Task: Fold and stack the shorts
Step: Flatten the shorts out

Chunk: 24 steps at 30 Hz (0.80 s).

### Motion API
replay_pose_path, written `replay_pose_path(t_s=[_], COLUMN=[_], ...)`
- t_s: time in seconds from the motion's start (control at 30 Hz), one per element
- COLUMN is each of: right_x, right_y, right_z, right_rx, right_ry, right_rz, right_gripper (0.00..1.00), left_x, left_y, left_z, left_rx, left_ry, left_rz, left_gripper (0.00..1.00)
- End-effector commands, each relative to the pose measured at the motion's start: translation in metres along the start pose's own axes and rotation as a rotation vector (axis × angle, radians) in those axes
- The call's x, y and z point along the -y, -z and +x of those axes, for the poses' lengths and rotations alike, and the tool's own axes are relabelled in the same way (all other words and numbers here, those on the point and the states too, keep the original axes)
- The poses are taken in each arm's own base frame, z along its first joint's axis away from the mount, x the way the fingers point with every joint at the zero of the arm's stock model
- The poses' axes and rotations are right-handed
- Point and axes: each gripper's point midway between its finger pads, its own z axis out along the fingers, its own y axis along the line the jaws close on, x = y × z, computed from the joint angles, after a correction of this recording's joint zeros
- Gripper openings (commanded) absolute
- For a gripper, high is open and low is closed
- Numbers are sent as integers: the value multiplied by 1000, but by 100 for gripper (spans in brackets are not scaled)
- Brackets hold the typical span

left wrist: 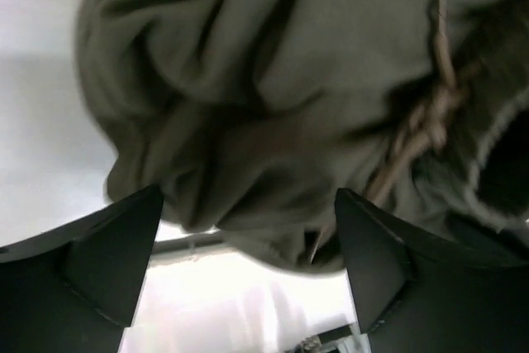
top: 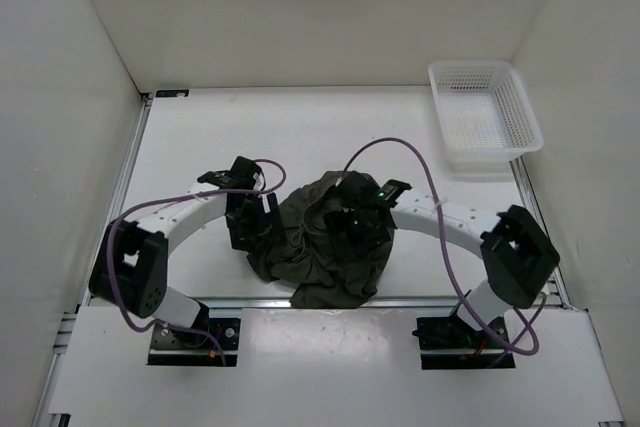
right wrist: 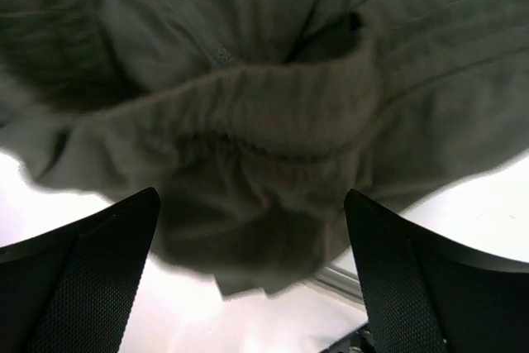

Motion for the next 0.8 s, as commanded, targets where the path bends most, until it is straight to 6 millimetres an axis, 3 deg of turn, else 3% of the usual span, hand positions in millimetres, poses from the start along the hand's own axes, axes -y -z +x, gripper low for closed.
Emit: replay_pose_path(t_s=[0.0, 0.03, 0.1, 0.13, 0.17, 0.27, 0.3, 0.33, 0.37, 0.4, 0.43, 0.53, 0.57, 0.63, 0.7, 0.73, 0.77], right_x=[-2, -2, -4, -10, -9, -13, -10, -9, -10, -14, -11, -15, -14, -13, -6, -1, 2], right_y=[-14, -15, -16, -11, -4, 29, 47, 60, 89, 103, 117, 170, 186, 209, 245, 280, 281], right_z=[-15, -19, -29, -40, -48, -86, -100, -106, -129, -135, -140, -157, -154, -152, -146, -136, -137], right_rx=[53, 57, 74, 101, 127, 234, 282, 299, 381, 412, 431, 557, 579, 626, 719, 814, 820], right_ry=[-15, -15, -15, -13, -14, -13, -18, -12, 4, 22, 25, 68, 82, 96, 79, 78, 71], right_rz=[51, 59, 54, 40, 32, -9, -17, -16, -21, -31, -27, -33, -28, -25, -11, -11, 5], right_gripper=[93, 89, 59, 48, 21, 0, 0, 0, 0, 0, 0, 0, 0, 0, 0, 0, 0], left_x=[12, 12, 12, 14, 19, 29, 30, 34, 33, 35, 41, 39, 42, 40, 43, 43, 43], left_y=[-18, -21, -23, -22, -19, 1, 8, 31, 45, 56, 84, 122, 146, 173, 226, 280, 284], left_z=[-2, -3, -6, -3, -8, -34, -42, -63, -76, -86, -101, -122, -126, -130, -137, -142, -140], left_rx=[-23, -24, -20, -32, -18, 54, 70, 130, 177, 208, 266, 361, 402, 454, 581, 715, 725], left_ry=[21, 21, -6, -17, -32, -58, -55, -53, -51, -53, -52, -50, -56, -49, -47, -49, -50], left_rz=[32, 32, 35, 51, 62, 102, 107, 113, 102, 98, 105, 82, 86, 81, 106, 123, 127], left_gripper=[92, 87, 26, 10, 10, 10, 10, 10, 10, 10, 10, 10, 10, 10, 10, 10, 10])
